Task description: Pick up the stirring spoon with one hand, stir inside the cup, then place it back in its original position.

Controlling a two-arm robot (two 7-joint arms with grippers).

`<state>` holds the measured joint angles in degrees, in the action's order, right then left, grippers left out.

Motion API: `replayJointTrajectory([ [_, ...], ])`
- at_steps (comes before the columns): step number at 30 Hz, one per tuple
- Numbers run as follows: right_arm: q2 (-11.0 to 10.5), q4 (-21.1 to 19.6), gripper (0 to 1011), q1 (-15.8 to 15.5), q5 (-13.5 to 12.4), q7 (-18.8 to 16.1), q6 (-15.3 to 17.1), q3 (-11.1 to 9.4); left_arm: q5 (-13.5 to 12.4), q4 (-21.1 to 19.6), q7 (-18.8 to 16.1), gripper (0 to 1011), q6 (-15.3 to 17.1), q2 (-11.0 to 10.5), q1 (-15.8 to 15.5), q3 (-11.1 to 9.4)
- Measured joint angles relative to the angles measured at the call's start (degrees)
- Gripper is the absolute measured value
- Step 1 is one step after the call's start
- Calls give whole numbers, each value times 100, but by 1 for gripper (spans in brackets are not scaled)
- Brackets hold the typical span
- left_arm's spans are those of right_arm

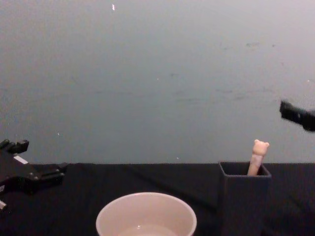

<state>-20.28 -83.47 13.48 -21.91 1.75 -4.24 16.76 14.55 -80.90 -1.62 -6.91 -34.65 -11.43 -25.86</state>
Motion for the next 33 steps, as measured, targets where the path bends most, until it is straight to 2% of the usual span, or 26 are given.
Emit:
replayJointTrajectory([
  [1, 35, 98, 1003, -11, 133, 139, 50, 11, 0, 0, 0, 1001, 0, 0, 0, 0],
  [4, 101, 247, 1002, -65, 270, 292, 166, 19, 0, 0, 0, 1001, 0, 0, 0, 0],
  [13, 293, 504, 1003, -240, 292, 340, 545, -37, 0, 0, 0, 1001, 0, 0, 0, 0],
  [33, 276, 485, 1003, -235, 280, 329, 520, -30, 0, 0, 0, 1001, 0, 0, 0, 0],
])
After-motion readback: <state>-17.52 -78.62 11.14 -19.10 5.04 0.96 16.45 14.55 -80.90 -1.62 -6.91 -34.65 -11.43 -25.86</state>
